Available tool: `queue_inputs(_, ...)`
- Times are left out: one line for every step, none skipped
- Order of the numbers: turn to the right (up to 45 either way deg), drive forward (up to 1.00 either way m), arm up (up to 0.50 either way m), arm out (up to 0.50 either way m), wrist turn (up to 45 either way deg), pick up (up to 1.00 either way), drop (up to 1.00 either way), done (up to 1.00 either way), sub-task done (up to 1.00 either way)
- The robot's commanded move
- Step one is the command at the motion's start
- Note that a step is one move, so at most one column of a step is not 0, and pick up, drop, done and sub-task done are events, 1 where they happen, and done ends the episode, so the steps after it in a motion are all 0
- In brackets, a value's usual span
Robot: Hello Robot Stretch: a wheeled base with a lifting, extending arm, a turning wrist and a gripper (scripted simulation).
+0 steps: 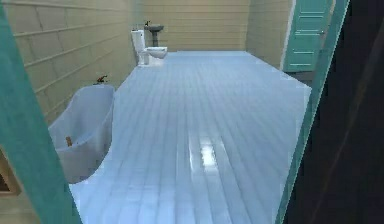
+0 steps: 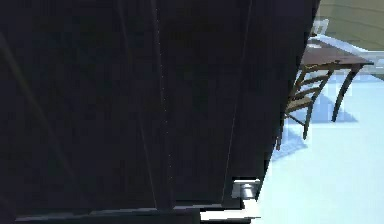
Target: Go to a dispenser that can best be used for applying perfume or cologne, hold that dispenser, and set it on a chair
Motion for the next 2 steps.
queue_inputs(3.0,0.00,0.00,0.00,0.0,0.00,0.00,0.00,0.00)
queue_inputs(0.0,0.80,0.00,0.00,0.0,0.00,0.00,0.00,0.00)
